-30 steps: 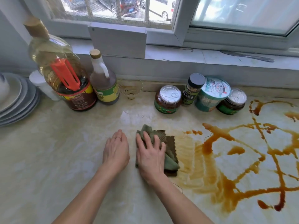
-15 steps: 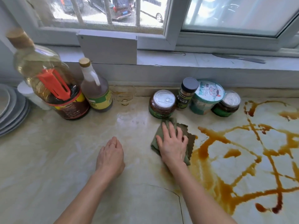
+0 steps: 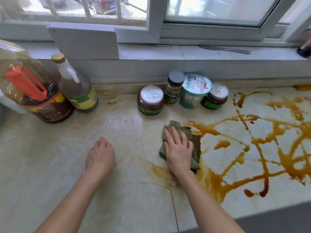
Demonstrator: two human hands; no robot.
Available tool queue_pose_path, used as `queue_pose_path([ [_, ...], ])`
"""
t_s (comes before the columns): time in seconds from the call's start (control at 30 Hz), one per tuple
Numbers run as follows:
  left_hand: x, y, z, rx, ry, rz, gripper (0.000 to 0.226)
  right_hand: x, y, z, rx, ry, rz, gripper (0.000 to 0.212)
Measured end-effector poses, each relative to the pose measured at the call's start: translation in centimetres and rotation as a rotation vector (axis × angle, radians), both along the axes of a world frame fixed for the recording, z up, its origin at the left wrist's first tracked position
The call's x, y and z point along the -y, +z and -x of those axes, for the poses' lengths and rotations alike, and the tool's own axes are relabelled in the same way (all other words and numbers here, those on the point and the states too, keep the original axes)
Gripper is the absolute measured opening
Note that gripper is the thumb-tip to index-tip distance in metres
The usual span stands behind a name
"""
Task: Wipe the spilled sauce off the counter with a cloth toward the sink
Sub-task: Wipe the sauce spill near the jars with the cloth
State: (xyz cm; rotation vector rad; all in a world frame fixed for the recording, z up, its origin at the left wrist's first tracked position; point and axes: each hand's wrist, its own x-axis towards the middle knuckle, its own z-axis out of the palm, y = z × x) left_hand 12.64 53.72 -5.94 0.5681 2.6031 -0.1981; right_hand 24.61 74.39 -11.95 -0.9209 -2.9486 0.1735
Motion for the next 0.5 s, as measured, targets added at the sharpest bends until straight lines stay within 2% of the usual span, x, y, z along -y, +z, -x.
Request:
queue_pose_path([
  [0.07,-0.3,0.1,-0.2,0.013,0.011,0.009,0.055,0.3,0.0,-0.4,-0.034,-0.086,0.067,0.047],
  [0.13,-0.6,0.1,-0.4,0.019,0.024,0.014,0.055,2.4,0.2,-0.6,-0.076,-0.057,0.107,0.05],
  [0.23,-0.5,0.2,-0.5,0.016,0.039,-0.023,0.057,6.4,-0.1,-2.7,-0.111,0.193,0.053,0.053],
  [0.33,-0.2,0.6,-0.7,0.047,0.088,-0.097,0.061,5.5,-0.2,-5.3,-0.09,0.352,0.004,0.054],
  [0.43,0.0,0.9,-0.8,0.061,0.098,-0.137,0.063,1.8,0.5,-6.1,-0.069,0.228,-0.017,0.053],
  [0.5,0.2,0.6,-0.8,0.053,0.071,-0.131,0.066,0.8,1.3,-5.9,-0.13,0.125,0.014,0.049],
])
